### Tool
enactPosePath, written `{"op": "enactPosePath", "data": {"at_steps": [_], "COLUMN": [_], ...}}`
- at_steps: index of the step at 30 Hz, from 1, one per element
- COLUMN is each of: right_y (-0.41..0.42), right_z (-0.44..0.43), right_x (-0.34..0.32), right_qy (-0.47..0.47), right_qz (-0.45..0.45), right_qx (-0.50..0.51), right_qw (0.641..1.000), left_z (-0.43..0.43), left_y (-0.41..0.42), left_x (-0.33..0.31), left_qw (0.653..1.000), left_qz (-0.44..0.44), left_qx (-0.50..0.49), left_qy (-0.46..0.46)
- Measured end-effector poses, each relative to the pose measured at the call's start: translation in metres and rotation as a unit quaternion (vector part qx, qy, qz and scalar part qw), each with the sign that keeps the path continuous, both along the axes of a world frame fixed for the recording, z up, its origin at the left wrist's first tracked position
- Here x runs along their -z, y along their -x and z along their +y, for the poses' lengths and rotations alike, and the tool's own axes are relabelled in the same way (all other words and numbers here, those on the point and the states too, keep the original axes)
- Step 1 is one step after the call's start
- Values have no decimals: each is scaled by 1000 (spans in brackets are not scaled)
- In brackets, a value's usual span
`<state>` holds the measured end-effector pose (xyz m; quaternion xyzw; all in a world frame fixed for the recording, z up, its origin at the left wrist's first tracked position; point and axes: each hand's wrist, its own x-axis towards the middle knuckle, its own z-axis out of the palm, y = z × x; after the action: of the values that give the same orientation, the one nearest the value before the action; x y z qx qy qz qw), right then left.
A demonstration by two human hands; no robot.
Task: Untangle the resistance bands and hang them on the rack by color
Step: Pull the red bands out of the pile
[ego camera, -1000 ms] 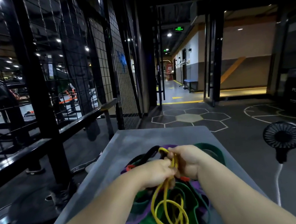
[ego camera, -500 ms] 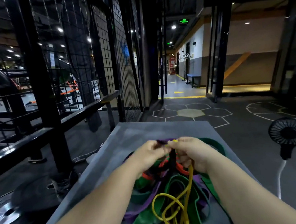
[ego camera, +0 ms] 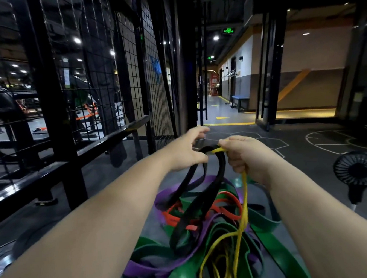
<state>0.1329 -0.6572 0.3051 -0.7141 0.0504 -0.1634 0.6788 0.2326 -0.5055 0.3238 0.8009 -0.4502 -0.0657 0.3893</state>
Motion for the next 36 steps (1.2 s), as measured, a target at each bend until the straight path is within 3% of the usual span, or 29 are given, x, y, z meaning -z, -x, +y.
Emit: {"op": "enactPosePath", "data": {"at_steps": [2,4,9,13,16,21,27,30,33,34,36], "right_y": [1,1,3,5,4,0,-10,-10,-9,-10,-12], "right_z": [1,1,-1,0,2,9,12,12,9,7,6], "right_x": [-2,-4,-8,-11,-12,-13,-4,1,4,6,10], "right_qy": [11,26,79,100,95,129,153,141,160,171,201], "right_qz": [-6,-8,23,38,26,11,24,18,20,24,29], "right_qx": [-8,-1,17,21,38,99,138,149,165,171,179], "right_qw": [1000,1000,996,994,994,987,978,979,973,970,963], "left_z": [-1,-1,5,13,18,17,11,12,17,18,20], "left_y": [4,2,-5,-2,4,4,5,5,8,8,1], "left_x": [-2,-6,-17,-36,-48,-56,-41,-32,-20,-14,-2], "left_qw": [998,996,999,996,996,982,984,994,991,986,990], "left_qz": [9,-31,-7,-48,15,-141,-153,-82,131,163,142], "left_qx": [40,19,17,16,42,-30,-35,-12,21,20,0], "left_qy": [-55,-80,-39,-75,-80,-122,-82,-70,-2,15,9]}}
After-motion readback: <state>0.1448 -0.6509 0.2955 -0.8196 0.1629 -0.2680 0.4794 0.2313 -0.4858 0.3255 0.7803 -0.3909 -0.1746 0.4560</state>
